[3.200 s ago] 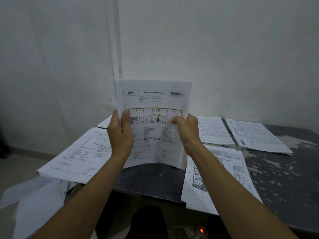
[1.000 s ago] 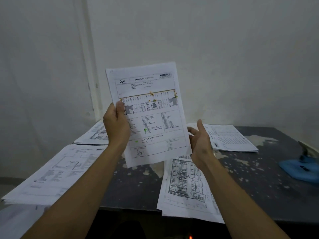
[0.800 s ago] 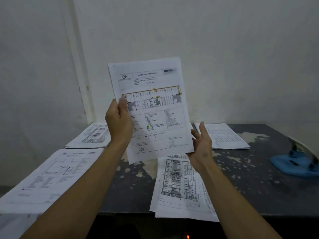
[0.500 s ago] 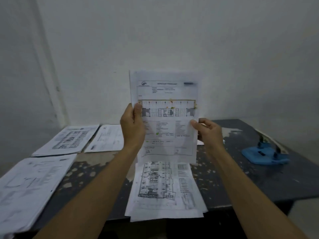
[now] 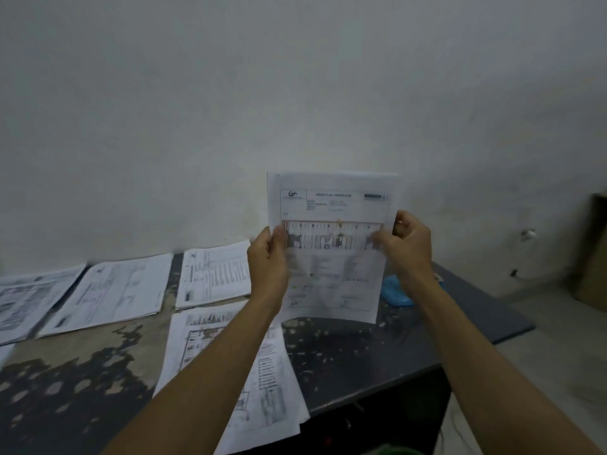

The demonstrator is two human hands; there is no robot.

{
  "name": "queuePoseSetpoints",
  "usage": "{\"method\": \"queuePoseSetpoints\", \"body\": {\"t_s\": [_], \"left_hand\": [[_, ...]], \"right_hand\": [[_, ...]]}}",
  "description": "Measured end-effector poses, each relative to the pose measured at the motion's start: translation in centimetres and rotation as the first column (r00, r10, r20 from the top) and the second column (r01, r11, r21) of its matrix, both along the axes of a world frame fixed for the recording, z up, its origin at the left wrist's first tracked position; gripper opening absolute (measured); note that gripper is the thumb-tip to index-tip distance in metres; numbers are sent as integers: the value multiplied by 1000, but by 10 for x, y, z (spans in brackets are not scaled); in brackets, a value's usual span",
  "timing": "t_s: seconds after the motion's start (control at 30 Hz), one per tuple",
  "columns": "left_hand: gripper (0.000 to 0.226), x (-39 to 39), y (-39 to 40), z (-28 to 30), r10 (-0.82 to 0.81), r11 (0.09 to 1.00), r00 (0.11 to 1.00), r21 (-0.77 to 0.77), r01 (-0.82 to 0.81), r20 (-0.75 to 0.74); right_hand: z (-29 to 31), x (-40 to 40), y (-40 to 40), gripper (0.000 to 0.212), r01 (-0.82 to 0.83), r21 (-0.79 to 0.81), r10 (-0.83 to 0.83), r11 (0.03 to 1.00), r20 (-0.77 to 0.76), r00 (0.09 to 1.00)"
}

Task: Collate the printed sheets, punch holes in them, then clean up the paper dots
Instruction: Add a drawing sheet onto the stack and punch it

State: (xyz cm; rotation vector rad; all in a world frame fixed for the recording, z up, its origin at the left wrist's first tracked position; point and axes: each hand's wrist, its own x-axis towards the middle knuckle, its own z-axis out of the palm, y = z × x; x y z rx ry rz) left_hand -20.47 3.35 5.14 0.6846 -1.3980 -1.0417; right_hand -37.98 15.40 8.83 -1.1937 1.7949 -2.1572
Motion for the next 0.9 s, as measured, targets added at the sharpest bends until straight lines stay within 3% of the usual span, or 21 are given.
{"method": "queuePoseSetpoints", "body": {"t_s": [0.13,0.2,0.27,0.33,0.4,0.6,0.73,0.9], "left_hand": [[29,-9,4,-19,-32,999,999,24,33,-18],[30,-9,3,-24,-13,999,1000,35,14,-8],[29,-7,3,-23,-12,999,1000,39,12,-1],[28,-6,5,-20,-12,999,1000,38,12,2],[29,-5,5,-18,-9,999,1000,34,8,4],[32,-4,5,-21,11,999,999,39,-12,30],[34,-3,4,-23,15,1000,999,27,-16,49],[31,-3,6,-22,6,1000,998,-3,-6,62]], "right_hand": [[24,3,10,61,152,-79,-169,985,-311,935],[37,8,12,69,221,-114,-246,969,-574,781],[49,15,12,70,311,-100,-265,945,-794,547],[55,23,8,68,441,-60,-226,895,-915,333],[55,29,4,65,507,-17,-160,862,-957,240],[53,44,-2,65,527,73,-68,846,-968,243],[54,47,-4,53,522,83,-50,849,-971,235],[54,39,-4,57,472,91,-82,877,-939,334]]}}
